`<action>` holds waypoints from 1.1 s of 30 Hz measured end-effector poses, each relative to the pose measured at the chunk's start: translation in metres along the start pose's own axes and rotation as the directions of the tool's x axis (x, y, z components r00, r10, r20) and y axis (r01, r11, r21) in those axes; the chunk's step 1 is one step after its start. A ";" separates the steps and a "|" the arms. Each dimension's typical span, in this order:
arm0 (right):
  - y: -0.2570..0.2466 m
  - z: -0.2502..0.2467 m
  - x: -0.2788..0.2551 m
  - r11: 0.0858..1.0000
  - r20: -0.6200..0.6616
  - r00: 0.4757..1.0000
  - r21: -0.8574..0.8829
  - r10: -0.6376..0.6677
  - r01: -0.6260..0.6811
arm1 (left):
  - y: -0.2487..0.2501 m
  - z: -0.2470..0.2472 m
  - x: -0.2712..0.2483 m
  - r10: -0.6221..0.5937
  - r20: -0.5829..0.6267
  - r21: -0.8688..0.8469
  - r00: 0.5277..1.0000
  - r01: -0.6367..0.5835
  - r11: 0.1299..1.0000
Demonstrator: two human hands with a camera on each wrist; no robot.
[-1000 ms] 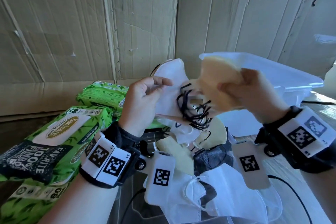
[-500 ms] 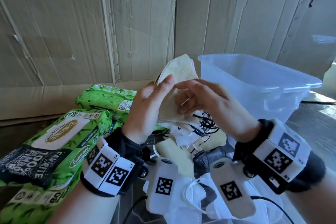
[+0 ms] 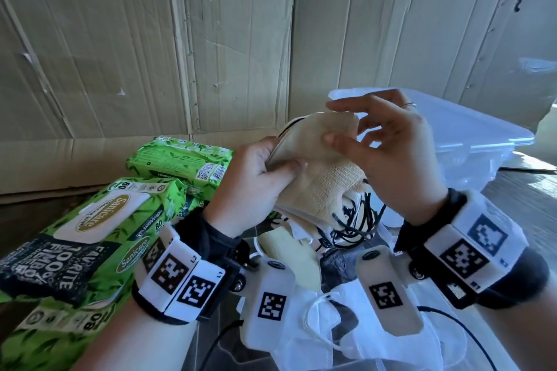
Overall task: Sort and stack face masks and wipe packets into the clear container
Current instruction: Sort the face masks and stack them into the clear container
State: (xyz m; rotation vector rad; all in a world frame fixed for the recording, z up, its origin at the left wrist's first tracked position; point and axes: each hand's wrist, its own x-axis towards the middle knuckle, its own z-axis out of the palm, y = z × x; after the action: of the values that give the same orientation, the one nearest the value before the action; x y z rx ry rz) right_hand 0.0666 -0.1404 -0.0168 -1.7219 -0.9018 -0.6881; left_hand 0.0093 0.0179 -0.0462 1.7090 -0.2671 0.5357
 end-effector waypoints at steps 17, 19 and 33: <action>0.006 0.003 -0.011 0.995 0.048 0.997 -0.072 -0.063 0.066 | 0.001 0.000 0.000 0.135 -0.053 0.022 0.989 -0.134 0.991; 0.006 0.002 -0.010 0.999 0.068 0.996 0.014 0.051 -0.052 | 0.002 0.001 -0.002 0.136 -0.069 0.029 0.988 -0.134 0.991; 0.010 -0.009 0.001 0.910 0.037 0.955 0.297 0.293 -0.290 | 0.002 0.003 -0.001 0.178 -0.033 0.035 0.984 -0.176 0.984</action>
State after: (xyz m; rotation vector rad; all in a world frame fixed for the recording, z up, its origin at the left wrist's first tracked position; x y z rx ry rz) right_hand 0.0754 -0.1507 -0.0186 -1.5352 -0.6825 -0.3381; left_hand 0.0087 0.0142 -0.0456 1.7145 -0.3891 0.7040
